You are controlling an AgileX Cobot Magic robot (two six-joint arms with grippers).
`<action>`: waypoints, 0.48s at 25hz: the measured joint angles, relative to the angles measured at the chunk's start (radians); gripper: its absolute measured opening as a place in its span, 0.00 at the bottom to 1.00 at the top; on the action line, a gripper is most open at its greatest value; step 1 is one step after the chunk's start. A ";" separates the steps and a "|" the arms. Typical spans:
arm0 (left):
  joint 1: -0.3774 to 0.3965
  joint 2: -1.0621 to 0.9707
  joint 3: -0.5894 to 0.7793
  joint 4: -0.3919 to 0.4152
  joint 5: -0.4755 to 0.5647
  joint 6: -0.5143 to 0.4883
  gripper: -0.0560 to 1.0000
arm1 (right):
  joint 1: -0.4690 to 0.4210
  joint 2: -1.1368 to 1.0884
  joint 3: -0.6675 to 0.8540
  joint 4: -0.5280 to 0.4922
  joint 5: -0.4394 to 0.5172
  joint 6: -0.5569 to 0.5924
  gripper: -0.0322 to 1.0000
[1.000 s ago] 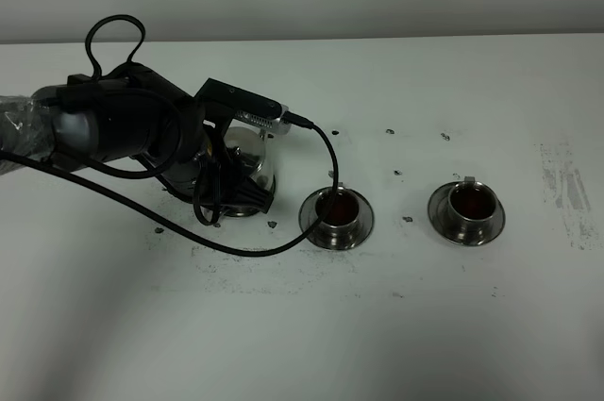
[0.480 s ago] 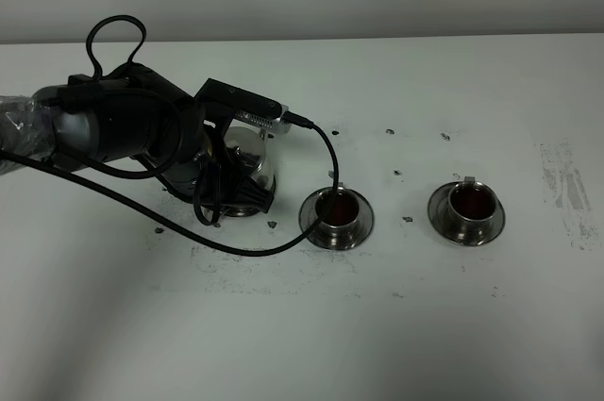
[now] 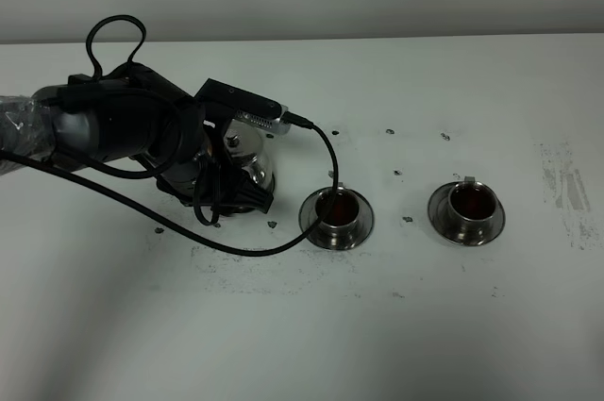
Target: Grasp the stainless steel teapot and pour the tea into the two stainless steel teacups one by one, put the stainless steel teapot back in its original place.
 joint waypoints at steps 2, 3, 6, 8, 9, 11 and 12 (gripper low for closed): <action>0.000 0.000 0.000 0.000 0.004 0.000 0.51 | 0.000 0.000 0.000 0.000 0.000 0.000 0.43; 0.000 0.000 0.000 0.000 0.004 0.000 0.51 | 0.000 0.000 0.000 0.000 0.000 0.000 0.43; 0.000 -0.006 0.000 -0.007 0.011 0.000 0.51 | 0.000 0.000 0.000 0.000 0.000 0.000 0.43; 0.000 -0.018 0.000 -0.011 0.014 0.000 0.52 | 0.000 0.000 0.000 0.000 0.000 0.000 0.43; -0.001 -0.027 0.000 -0.014 0.014 0.000 0.52 | 0.000 0.000 0.000 0.000 0.000 0.000 0.43; -0.005 -0.047 0.000 -0.016 0.019 0.001 0.52 | 0.000 0.000 0.000 0.000 0.000 0.000 0.43; -0.009 -0.056 0.000 -0.018 0.022 0.001 0.52 | 0.000 0.000 0.000 0.000 0.000 0.000 0.43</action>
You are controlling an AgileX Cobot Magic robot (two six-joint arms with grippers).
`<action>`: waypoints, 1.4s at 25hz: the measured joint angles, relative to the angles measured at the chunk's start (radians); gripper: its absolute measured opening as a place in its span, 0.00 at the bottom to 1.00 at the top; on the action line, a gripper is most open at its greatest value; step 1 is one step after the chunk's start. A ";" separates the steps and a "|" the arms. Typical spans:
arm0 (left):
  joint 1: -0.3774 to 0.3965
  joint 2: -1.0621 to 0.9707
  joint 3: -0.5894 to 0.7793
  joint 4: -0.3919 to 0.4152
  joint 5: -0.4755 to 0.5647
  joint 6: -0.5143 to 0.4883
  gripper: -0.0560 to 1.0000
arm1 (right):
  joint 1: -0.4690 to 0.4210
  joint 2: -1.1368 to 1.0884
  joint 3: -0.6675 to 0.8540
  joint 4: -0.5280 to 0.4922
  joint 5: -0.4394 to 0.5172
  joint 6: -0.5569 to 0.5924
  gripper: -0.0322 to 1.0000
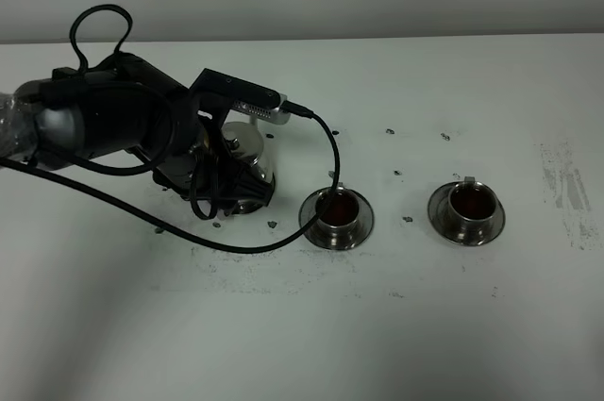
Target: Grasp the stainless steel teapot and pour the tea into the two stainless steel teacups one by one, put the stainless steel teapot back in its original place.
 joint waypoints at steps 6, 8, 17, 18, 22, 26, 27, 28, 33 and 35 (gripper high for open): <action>-0.028 -0.081 0.000 -0.001 0.050 -0.001 0.52 | 0.000 0.000 0.000 0.000 0.000 0.000 0.43; -0.035 -0.108 0.002 -0.001 0.055 -0.001 0.52 | 0.000 0.000 0.000 0.000 0.000 0.000 0.43; -0.016 -0.347 0.192 0.069 0.034 -0.010 0.52 | 0.000 0.000 0.000 0.000 0.000 0.000 0.43; -0.002 -0.384 0.219 0.084 0.035 -0.022 0.52 | 0.000 0.000 0.000 0.000 0.000 0.000 0.43; 0.070 -0.576 0.315 0.162 0.068 -0.081 0.52 | 0.000 0.000 0.000 0.000 0.000 0.000 0.43; 0.153 -0.774 0.403 0.203 0.143 -0.097 0.52 | 0.000 0.000 0.000 0.000 0.000 0.000 0.43; 0.175 -0.828 0.424 0.206 0.166 -0.098 0.52 | 0.000 0.000 0.000 0.000 0.000 0.000 0.43; 0.195 -0.885 0.442 0.206 0.194 -0.099 0.52 | 0.000 0.000 0.000 0.000 0.000 0.000 0.43; 0.299 -1.154 0.520 0.209 0.356 -0.099 0.52 | 0.000 0.000 0.000 0.000 0.000 0.000 0.43; 0.330 -1.255 0.533 0.208 0.432 -0.099 0.52 | 0.000 0.000 0.000 0.000 0.000 0.000 0.43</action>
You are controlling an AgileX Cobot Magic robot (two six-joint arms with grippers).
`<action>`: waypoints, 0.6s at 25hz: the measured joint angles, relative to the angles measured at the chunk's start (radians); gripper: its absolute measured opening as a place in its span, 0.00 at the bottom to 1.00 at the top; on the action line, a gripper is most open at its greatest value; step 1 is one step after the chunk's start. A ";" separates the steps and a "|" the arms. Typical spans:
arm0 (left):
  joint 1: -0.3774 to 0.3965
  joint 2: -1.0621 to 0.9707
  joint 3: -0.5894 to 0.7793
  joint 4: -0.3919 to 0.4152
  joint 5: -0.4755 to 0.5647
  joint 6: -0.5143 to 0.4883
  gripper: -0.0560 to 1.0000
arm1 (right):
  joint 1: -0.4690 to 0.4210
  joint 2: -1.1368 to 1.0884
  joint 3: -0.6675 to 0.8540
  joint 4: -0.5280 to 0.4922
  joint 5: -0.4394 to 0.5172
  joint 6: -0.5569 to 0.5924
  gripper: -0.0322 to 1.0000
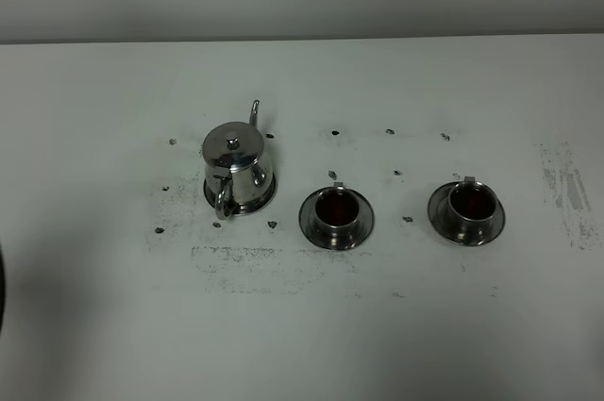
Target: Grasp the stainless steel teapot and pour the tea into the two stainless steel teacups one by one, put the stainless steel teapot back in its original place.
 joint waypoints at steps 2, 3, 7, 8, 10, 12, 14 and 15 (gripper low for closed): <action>0.024 -0.084 0.014 -0.005 0.059 0.000 0.52 | 0.000 0.000 0.000 0.000 0.000 0.000 0.43; 0.030 -0.127 0.023 -0.011 0.088 0.000 0.52 | 0.000 0.000 0.000 0.000 0.000 0.000 0.43; 0.037 -0.257 0.079 -0.054 0.146 -0.014 0.52 | 0.000 0.000 0.000 0.000 0.000 0.000 0.43; 0.037 -0.277 0.095 -0.061 0.153 -0.025 0.52 | 0.000 0.000 0.000 0.000 0.000 0.000 0.43; 0.037 -0.316 0.129 -0.079 0.153 -0.039 0.52 | 0.000 0.000 0.000 0.000 0.000 0.000 0.43; 0.038 -0.344 0.163 -0.093 0.158 -0.046 0.52 | 0.000 0.000 0.000 0.000 0.000 0.000 0.43; 0.038 -0.368 0.187 -0.109 0.154 -0.049 0.52 | 0.000 0.000 0.000 0.000 0.000 0.000 0.43; 0.038 -0.377 0.191 -0.114 0.145 -0.049 0.52 | 0.000 0.000 0.000 0.000 0.000 0.000 0.43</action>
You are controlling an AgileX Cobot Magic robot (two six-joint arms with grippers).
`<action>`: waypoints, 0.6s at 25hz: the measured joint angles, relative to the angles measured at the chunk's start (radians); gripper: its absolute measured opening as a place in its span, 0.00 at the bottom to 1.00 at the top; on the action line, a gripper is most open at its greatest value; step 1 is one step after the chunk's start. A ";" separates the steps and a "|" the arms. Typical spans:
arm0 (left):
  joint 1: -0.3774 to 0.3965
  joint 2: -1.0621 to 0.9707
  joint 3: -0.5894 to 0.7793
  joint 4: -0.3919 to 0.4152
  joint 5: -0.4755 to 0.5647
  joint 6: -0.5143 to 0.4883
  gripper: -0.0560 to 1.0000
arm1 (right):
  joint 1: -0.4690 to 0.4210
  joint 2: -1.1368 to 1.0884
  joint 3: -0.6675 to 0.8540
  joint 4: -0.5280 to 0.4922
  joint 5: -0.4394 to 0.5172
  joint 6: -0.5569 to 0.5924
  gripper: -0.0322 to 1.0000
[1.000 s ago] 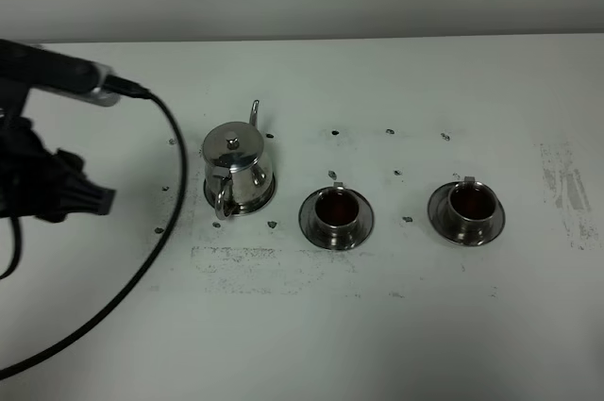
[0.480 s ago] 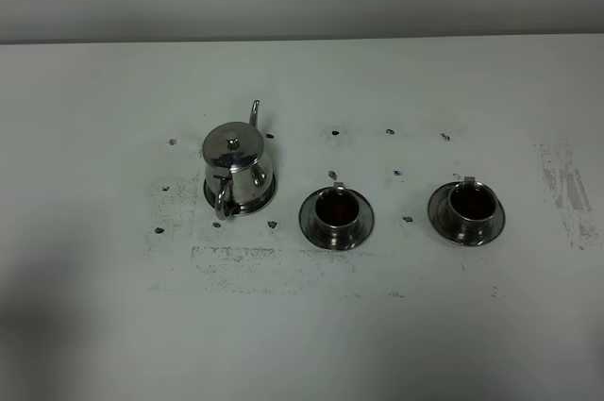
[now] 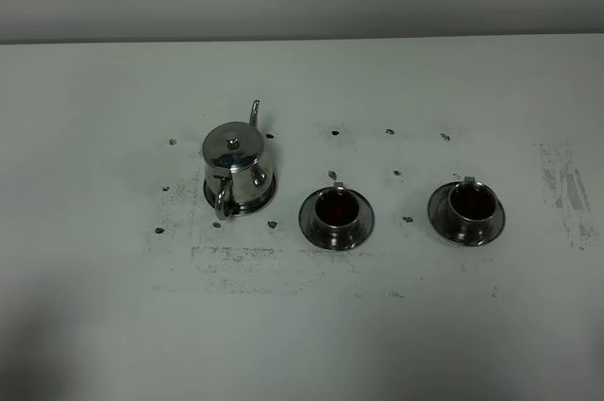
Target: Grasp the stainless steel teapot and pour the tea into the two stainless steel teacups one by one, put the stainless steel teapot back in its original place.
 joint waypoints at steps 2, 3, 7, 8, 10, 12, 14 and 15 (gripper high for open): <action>0.000 -0.020 0.010 -0.003 -0.034 0.007 0.52 | 0.000 0.000 0.000 0.000 0.000 0.000 0.43; 0.000 -0.029 0.018 -0.005 -0.052 0.017 0.52 | 0.000 0.000 0.000 0.000 0.000 0.000 0.43; 0.000 -0.066 0.029 -0.012 -0.073 0.072 0.52 | 0.000 0.000 0.000 0.000 0.000 0.000 0.43; 0.000 -0.076 0.032 -0.012 -0.076 0.084 0.52 | 0.000 0.000 0.000 0.000 0.000 0.000 0.43; 0.000 -0.099 0.033 -0.012 -0.082 0.103 0.52 | 0.000 0.000 0.000 0.000 0.000 0.000 0.43; 0.000 -0.122 0.033 -0.014 -0.083 0.122 0.52 | 0.000 0.000 0.000 0.000 0.000 0.000 0.43; 0.000 -0.151 0.033 -0.020 -0.083 0.141 0.52 | 0.000 0.000 0.000 0.000 0.000 0.000 0.43; 0.000 -0.168 0.033 -0.022 -0.086 0.155 0.52 | 0.000 0.000 0.000 0.000 0.000 0.000 0.43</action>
